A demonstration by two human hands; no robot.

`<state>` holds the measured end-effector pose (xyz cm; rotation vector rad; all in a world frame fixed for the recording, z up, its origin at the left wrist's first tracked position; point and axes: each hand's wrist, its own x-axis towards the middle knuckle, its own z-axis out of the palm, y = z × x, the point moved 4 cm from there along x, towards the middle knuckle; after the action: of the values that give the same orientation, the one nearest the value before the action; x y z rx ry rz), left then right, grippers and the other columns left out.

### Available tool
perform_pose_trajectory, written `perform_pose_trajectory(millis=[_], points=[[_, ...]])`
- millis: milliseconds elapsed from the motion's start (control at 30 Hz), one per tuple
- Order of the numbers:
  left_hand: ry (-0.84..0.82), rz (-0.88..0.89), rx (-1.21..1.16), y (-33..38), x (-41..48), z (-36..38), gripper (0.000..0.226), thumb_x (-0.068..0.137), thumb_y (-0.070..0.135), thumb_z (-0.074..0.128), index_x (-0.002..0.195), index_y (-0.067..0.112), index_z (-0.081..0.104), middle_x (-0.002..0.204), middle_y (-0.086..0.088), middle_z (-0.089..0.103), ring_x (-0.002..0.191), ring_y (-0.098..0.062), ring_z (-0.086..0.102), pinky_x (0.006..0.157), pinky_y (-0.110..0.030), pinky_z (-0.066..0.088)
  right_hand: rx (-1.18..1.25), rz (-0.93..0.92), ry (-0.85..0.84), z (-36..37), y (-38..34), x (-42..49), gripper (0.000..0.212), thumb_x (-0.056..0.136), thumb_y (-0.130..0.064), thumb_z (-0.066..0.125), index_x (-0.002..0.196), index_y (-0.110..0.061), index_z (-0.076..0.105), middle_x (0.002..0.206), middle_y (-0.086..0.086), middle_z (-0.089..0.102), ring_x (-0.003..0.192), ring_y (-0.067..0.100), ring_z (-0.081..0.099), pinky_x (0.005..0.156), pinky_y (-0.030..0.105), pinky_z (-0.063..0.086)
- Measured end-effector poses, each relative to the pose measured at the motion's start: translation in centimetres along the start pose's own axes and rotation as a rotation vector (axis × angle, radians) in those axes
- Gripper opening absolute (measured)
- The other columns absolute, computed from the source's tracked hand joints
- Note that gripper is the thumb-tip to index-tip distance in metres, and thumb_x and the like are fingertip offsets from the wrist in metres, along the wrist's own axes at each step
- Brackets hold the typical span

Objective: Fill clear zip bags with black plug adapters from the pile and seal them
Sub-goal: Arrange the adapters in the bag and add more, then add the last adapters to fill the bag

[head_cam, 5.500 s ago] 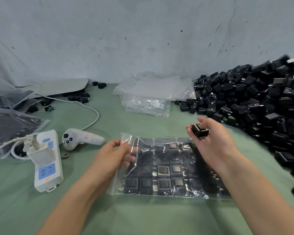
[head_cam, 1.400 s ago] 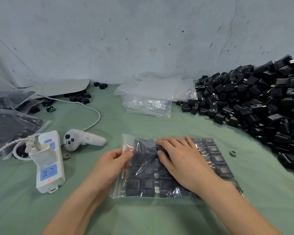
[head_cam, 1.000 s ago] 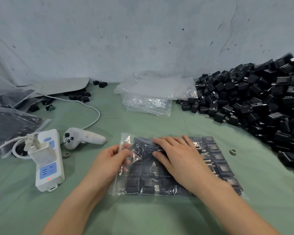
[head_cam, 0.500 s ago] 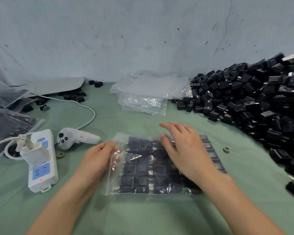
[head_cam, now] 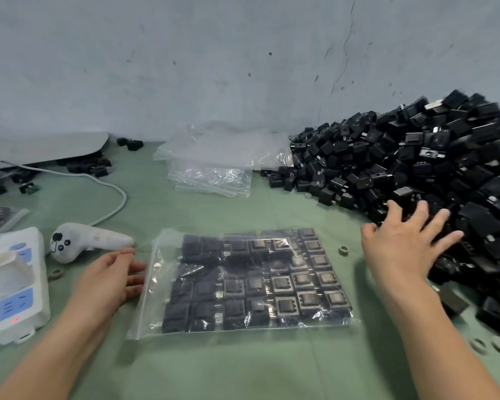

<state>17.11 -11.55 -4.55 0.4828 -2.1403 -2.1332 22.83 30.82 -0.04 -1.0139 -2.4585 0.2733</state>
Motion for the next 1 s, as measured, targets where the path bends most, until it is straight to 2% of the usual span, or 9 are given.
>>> perform_pose_trajectory(millis=[100, 167, 300, 533, 633, 700, 767, 867, 1000], points=[[-0.001, -0.003, 0.006, 0.0, -0.1, 0.1, 0.019, 0.104, 0.014, 0.046, 0.118, 0.009, 0.056, 0.094, -0.017, 0.064, 0.07, -0.025, 0.061, 0.048, -0.026, 0.055, -0.069, 0.073, -0.045, 0.2, 2.0, 0.6, 0.061, 0.091, -0.03, 0.057, 0.147, -0.014, 0.04, 0.161, 0.027, 0.015, 0.149, 0.048, 0.006, 0.117, 0.067, -0.001], [-0.001, 0.001, 0.02, 0.0, -0.2, 0.3, 0.018, 0.104, 0.014, 0.045, 0.118, 0.01, 0.055, 0.092, -0.015, 0.065, 0.069, -0.024, 0.062, 0.053, -0.03, 0.053, -0.11, 0.064, -0.102, 0.8, 2.6, 0.6, 0.059, 0.092, -0.03, 0.056, 0.147, -0.015, 0.04, 0.161, 0.026, 0.016, 0.143, 0.048, 0.022, 0.117, 0.061, 0.011], [0.003, 0.014, 0.021, 0.2, -0.6, 0.5, 0.017, 0.104, 0.014, 0.045, 0.118, 0.012, 0.055, 0.088, -0.012, 0.066, 0.065, -0.022, 0.063, 0.059, -0.032, 0.05, -0.142, -0.032, -0.063, 1.4, 2.4, -0.1, 0.047, 0.093, -0.021, 0.057, 0.139, -0.013, 0.054, 0.15, 0.027, 0.029, 0.117, 0.048, 0.047, 0.098, 0.049, 0.031], [0.015, 0.013, 0.039, 0.3, -0.8, 0.7, 0.022, 0.102, 0.008, 0.045, 0.12, 0.011, 0.055, 0.085, -0.009, 0.065, 0.062, -0.018, 0.061, 0.061, -0.032, 0.051, 0.089, -0.163, 0.133, 1.0, 2.0, 0.1, 0.041, 0.089, -0.01, 0.063, 0.129, -0.006, 0.059, 0.121, 0.027, 0.047, 0.105, 0.046, 0.048, 0.089, 0.056, 0.039], [0.019, 0.017, 0.054, 0.3, -0.8, 0.7, 0.022, 0.102, 0.009, 0.045, 0.12, 0.011, 0.057, 0.085, -0.008, 0.066, 0.057, -0.014, 0.063, 0.059, -0.031, 0.051, 0.086, -0.194, 0.04, 1.6, 1.6, 0.2, 0.054, 0.092, -0.017, 0.06, 0.144, -0.009, 0.047, 0.144, 0.028, 0.039, 0.13, 0.047, 0.038, 0.107, 0.057, 0.03], [0.018, 0.023, 0.068, 0.3, -0.8, 0.6, 0.021, 0.101, 0.009, 0.045, 0.119, 0.012, 0.057, 0.084, -0.007, 0.066, 0.051, -0.008, 0.064, 0.059, -0.03, 0.051, -0.003, -0.199, -0.079, 2.3, 1.4, 0.1, 0.061, 0.096, -0.025, 0.055, 0.153, -0.014, 0.034, 0.155, 0.024, 0.027, 0.138, 0.044, 0.033, 0.112, 0.053, 0.025], [0.017, 0.024, 0.078, 0.2, -0.9, 0.7, 0.023, 0.101, 0.008, 0.045, 0.12, 0.012, 0.057, 0.083, -0.007, 0.066, 0.051, -0.008, 0.063, 0.059, -0.03, 0.05, -0.049, -0.225, -0.107, 2.7, 1.2, 0.0, 0.058, 0.097, -0.028, 0.054, 0.152, -0.017, 0.036, 0.155, 0.019, 0.028, 0.131, 0.044, 0.039, 0.108, 0.052, 0.03], [0.018, 0.023, 0.092, 0.3, -1.0, 0.7, 0.025, 0.1, 0.007, 0.044, 0.121, 0.012, 0.058, 0.084, -0.007, 0.067, 0.059, -0.013, 0.064, 0.06, -0.031, 0.05, -0.007, -0.282, -0.078, 2.6, 0.6, -0.2, 0.045, 0.097, -0.029, 0.057, 0.14, -0.017, 0.051, 0.14, 0.014, 0.044, 0.117, 0.04, 0.047, 0.097, 0.05, 0.038], [0.019, 0.026, 0.088, 0.5, -1.0, 0.7, 0.024, 0.101, 0.008, 0.045, 0.121, 0.01, 0.058, 0.082, -0.007, 0.065, 0.059, -0.015, 0.061, 0.058, -0.031, 0.049, 0.038, -0.313, -0.098, 2.6, 0.4, -0.3, 0.044, 0.095, -0.029, 0.061, 0.137, -0.018, 0.052, 0.127, 0.015, 0.049, 0.108, 0.036, 0.051, 0.09, 0.048, 0.04]])
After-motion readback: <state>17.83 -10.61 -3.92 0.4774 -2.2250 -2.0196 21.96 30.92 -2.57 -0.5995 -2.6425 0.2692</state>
